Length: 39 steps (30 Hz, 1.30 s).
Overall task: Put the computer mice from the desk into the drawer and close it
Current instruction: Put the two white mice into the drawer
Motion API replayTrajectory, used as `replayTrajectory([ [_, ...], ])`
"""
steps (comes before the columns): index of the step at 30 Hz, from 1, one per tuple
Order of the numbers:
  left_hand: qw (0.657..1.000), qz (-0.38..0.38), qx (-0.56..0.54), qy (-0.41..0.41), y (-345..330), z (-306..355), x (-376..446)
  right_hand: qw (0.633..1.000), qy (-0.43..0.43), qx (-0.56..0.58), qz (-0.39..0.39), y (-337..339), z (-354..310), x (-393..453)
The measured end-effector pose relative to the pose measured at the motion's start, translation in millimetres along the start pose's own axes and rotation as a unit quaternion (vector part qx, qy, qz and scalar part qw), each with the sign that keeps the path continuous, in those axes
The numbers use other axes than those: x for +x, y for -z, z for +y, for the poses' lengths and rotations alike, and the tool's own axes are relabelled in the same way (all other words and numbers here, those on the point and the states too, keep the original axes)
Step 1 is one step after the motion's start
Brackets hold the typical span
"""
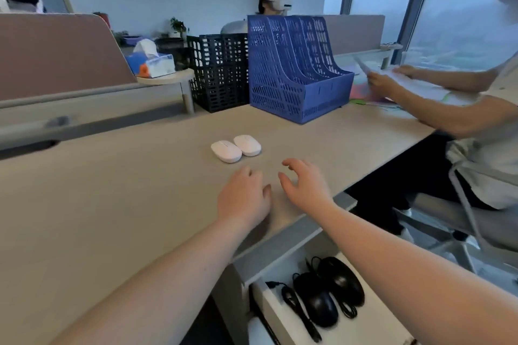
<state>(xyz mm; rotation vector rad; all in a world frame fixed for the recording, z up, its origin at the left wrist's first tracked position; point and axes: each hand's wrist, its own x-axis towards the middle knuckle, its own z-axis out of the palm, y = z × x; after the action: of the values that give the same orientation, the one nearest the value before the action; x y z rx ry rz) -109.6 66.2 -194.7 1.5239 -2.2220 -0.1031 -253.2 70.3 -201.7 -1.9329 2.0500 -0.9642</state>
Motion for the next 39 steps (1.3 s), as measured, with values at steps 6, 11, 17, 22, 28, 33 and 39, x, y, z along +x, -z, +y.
replayTrajectory([
  [6, 0.994, 0.024, -0.033, 0.105, -24, -86, 47, 0.998, -0.038, -0.021, -0.037, -52, -14, 64],
  [11, 0.991, 0.004, -0.064, 0.121, -35, -109, 93, 0.999, -0.053, 0.002, -0.009, -78, -19, 115],
  [17, 0.992, -0.027, -0.078, 0.096, -41, -123, 135, 0.998, -0.045, 0.039, -0.019, -94, -21, 154],
  [22, 0.991, -0.028, -0.098, 0.09, -39, -122, 138, 0.998, -0.047, 0.019, -0.033, -95, -20, 157],
  [28, 0.991, -0.016, -0.09, 0.102, -29, -102, 101, 0.998, -0.046, -0.025, -0.042, -71, -15, 118],
  [33, 0.99, -0.03, -0.088, 0.11, -16, -65, 42, 0.99, -0.042, -0.108, -0.085, -37, -11, 52],
  [39, 0.985, -0.088, -0.121, 0.083, 7, 11, -25, 0.982, -0.116, -0.089, -0.118, 37, 6, -34],
])
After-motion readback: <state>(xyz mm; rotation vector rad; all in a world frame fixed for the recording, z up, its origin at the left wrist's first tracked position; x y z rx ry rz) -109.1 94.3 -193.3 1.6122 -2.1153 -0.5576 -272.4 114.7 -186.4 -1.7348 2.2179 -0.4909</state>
